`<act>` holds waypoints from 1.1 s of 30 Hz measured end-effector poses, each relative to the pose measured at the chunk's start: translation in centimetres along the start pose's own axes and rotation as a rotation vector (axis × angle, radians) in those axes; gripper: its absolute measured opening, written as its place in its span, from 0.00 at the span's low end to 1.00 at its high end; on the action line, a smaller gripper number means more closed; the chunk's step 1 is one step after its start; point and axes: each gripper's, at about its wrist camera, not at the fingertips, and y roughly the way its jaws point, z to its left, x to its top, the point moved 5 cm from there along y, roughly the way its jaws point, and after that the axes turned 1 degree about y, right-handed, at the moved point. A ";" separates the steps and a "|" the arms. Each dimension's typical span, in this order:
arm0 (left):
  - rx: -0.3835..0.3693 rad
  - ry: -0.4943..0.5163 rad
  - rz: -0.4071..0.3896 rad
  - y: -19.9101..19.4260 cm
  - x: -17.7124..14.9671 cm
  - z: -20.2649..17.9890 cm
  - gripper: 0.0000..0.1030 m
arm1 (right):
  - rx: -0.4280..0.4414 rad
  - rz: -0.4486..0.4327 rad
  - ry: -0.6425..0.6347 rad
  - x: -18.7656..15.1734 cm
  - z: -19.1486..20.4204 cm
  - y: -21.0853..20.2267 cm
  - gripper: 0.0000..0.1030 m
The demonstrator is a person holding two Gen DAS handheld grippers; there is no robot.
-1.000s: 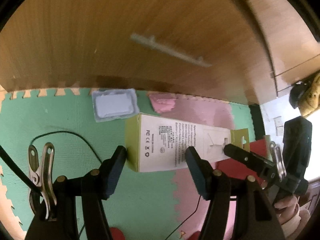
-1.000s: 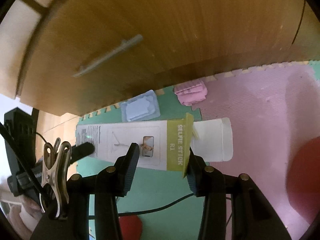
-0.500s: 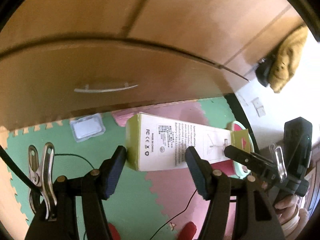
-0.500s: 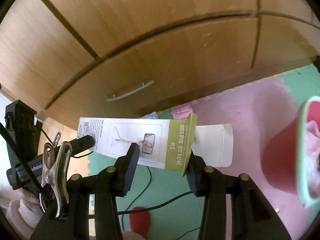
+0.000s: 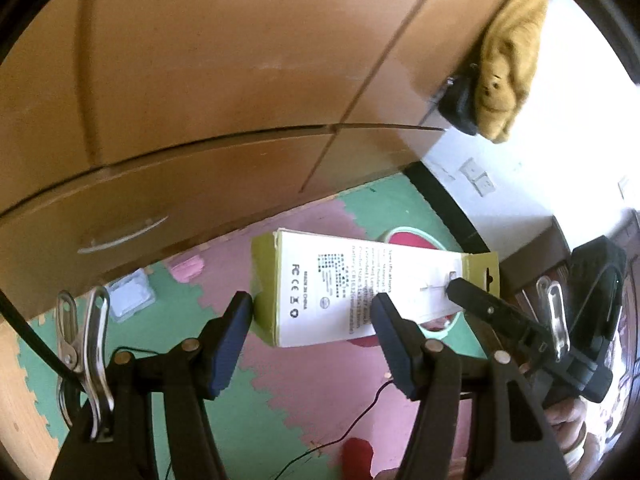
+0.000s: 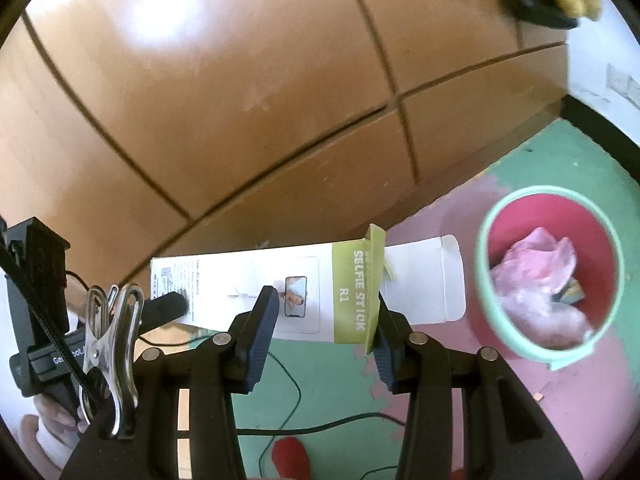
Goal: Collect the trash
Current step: 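Lift the box with both grippers and carry it over the bucket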
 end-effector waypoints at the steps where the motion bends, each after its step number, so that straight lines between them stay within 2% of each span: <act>1: -0.004 0.011 -0.002 0.1 0.2 -0.8 0.63 | -0.003 -0.016 0.006 0.3 -0.6 -0.8 0.44; 10: -0.072 0.025 0.026 4.0 1.1 -7.9 0.62 | -0.075 -0.117 0.058 1.3 -6.9 -6.2 0.44; 16: -0.109 0.039 0.030 7.3 1.4 -12.2 0.62 | -0.128 -0.157 0.106 2.0 -10.9 -7.6 0.44; 20: -0.148 0.048 0.074 10.1 0.8 -14.1 0.61 | -0.174 -0.177 0.132 2.1 -13.7 -8.4 0.44; 33: -0.217 0.052 0.207 18.7 -0.7 -18.7 0.61 | -0.300 -0.152 0.258 -0.1 -21.8 -9.0 0.44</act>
